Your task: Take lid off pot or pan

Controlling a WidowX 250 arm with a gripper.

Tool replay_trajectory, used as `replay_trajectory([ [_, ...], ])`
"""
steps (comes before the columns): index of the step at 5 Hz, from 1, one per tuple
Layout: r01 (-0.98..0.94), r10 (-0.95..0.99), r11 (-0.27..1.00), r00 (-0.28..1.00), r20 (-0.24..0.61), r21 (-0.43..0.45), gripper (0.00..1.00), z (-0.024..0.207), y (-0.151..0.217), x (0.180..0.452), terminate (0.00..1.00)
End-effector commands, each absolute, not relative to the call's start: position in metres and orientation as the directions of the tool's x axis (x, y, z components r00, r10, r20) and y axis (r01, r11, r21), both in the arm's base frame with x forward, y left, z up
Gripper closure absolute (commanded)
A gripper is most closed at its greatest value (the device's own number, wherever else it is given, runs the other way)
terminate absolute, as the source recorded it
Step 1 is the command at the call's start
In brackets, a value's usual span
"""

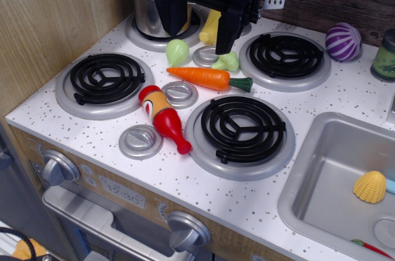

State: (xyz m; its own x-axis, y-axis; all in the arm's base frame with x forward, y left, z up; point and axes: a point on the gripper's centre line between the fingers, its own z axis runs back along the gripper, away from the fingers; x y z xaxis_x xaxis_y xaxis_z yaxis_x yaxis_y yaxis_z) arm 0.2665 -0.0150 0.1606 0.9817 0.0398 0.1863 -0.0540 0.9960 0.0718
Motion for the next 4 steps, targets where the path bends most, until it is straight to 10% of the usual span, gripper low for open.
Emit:
replay_trajectory([
  [1, -0.054, 0.04, 0.996, 0.982, 0.186, 0.072, 0.0, 0.161, -0.015, 0.267, 0.0],
  [4, -0.072, 0.004, 0.985, 0.921, 0.39, 0.159, 0.0, 0.15, 0.065, 0.328, 0.0],
])
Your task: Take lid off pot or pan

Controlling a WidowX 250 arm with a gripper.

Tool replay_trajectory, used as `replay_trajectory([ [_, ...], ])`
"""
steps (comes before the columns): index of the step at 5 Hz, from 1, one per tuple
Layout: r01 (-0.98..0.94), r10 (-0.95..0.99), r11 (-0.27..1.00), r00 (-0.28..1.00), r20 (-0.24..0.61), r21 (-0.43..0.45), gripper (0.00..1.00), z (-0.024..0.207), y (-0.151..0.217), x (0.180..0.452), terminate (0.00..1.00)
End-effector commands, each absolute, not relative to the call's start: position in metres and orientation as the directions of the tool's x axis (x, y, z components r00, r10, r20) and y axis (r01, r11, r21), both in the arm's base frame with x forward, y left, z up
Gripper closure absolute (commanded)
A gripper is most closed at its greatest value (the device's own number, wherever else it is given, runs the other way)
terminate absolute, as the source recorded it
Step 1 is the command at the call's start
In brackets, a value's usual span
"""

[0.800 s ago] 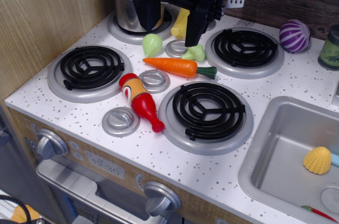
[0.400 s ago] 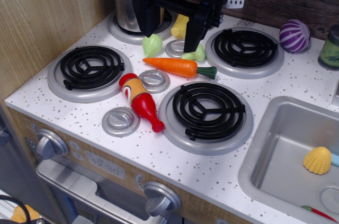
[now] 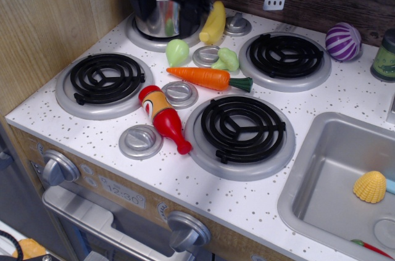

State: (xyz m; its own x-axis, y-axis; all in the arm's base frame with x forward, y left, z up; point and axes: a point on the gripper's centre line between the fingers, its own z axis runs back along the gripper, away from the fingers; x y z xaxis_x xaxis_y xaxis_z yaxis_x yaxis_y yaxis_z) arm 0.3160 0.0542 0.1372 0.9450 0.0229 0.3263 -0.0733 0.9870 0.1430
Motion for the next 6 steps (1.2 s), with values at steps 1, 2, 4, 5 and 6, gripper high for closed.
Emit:
replay_trajectory([
  [1, -0.1, -0.021, 0.97, 0.875, 0.483, 0.221, 0.0, 0.152, 0.085, 0.348, 0.0],
  [2, -0.079, -0.065, 0.968, 0.838, 0.541, 0.237, 0.0, 0.154, 0.105, 0.371, 0.0],
  [4, -0.042, -0.105, 0.974, 0.786, 0.609, 0.222, 0.0, 0.155, 0.131, 0.409, 0.0],
  [5, -0.007, -0.124, 0.979, 0.772, 0.623, 0.203, 0.0, 0.153, 0.143, 0.424, 0.0],
  [6, 0.013, -0.149, 0.977, 0.751, 0.643, 0.212, 0.0, 0.152, 0.153, 0.438, 0.0],
])
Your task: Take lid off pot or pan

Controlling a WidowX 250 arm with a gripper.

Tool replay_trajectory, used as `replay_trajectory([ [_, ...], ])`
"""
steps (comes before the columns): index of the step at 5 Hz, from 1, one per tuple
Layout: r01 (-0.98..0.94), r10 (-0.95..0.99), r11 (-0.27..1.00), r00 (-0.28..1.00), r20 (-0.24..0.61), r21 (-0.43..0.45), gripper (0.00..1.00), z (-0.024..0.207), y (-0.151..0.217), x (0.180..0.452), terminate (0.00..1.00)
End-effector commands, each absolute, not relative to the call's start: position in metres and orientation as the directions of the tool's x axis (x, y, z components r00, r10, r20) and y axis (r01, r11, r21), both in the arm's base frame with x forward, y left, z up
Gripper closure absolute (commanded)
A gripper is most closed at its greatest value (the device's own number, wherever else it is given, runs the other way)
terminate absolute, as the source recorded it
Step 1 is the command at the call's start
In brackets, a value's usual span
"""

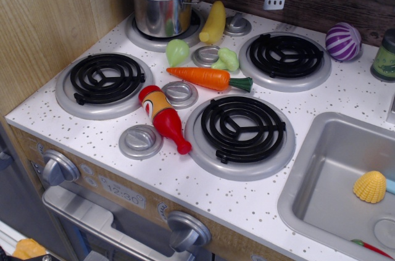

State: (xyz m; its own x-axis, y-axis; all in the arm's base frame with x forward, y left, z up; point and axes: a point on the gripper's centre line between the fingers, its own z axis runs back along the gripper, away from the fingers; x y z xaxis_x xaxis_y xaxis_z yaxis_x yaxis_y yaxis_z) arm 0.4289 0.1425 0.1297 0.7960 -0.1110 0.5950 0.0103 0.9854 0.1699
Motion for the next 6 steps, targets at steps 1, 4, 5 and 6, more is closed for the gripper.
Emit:
replay_trajectory([
  [1, 0.035, -0.166, 0.977, 0.741, 0.651, 0.209, 0.0, 0.151, 0.158, 0.447, 0.0],
  [4, 0.087, -0.181, 0.981, 0.731, 0.658, 0.173, 0.0, 0.138, 0.167, 0.462, 0.0],
  [5, 0.084, -0.179, 0.981, 0.725, 0.666, 0.172, 0.0, 0.136, 0.168, 0.464, 0.0],
  [6, 0.08, -0.172, 0.983, 0.716, 0.677, 0.165, 0.0, 0.133, 0.17, 0.468, 0.0],
])
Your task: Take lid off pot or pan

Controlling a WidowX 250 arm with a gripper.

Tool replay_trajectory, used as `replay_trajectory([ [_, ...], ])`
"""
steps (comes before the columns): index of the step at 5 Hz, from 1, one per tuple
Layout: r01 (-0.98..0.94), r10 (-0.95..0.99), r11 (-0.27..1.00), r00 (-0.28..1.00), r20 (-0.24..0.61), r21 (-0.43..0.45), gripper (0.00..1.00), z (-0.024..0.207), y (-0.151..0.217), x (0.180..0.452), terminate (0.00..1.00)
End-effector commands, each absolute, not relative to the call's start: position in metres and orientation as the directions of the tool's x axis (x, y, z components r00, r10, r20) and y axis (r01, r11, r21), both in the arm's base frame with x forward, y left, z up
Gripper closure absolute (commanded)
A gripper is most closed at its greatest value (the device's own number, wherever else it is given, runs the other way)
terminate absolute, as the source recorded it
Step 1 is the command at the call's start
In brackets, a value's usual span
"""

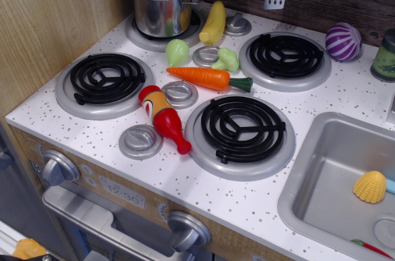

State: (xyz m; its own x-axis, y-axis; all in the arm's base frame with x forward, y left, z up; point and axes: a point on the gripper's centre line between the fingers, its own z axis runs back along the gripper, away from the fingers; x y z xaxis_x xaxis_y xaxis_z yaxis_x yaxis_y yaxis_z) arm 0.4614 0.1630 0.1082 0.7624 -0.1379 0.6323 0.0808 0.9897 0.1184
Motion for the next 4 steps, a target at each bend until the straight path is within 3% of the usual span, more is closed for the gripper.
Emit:
replay_trajectory([
  [1, 0.066, -0.168, 0.983, 0.715, 0.678, 0.173, 1.0, 0.1339, 0.1675, 0.4686, 0.0],
  [4, 0.055, -0.156, 0.984, 0.731, 0.664, 0.171, 1.0, 0.1434, 0.1638, 0.4638, 0.0],
])
